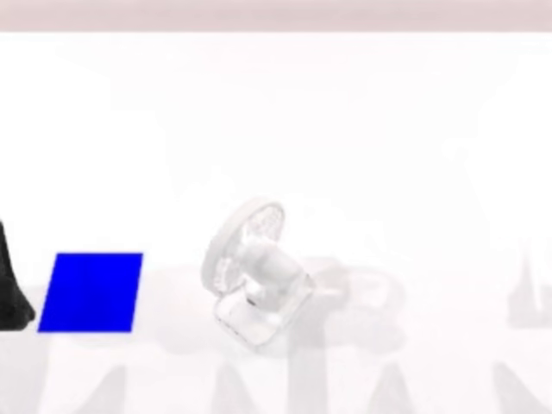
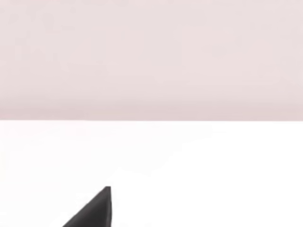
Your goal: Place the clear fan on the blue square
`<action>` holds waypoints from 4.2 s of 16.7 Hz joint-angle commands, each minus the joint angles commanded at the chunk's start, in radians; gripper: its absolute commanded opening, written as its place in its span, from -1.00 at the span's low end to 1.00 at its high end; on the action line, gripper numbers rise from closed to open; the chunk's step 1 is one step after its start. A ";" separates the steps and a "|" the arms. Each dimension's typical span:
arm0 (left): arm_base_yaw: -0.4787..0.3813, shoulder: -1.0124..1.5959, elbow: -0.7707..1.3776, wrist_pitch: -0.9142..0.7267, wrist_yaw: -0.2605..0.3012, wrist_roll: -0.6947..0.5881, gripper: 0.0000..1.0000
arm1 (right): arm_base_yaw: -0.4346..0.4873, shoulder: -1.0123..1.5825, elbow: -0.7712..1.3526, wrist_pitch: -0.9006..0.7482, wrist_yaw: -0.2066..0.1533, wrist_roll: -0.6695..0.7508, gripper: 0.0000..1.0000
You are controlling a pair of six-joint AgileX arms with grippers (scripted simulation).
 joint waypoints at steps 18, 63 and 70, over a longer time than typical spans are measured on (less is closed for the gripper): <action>-0.404 1.199 1.176 -0.891 0.000 0.021 1.00 | 0.000 0.000 0.000 0.000 0.000 0.000 1.00; -0.665 1.984 1.699 -1.285 0.000 0.038 -1.00 | 0.000 0.000 0.000 0.000 0.000 0.000 1.00; -0.666 1.977 1.700 -1.286 0.001 0.039 -1.00 | 0.000 0.000 0.000 0.000 0.000 0.000 1.00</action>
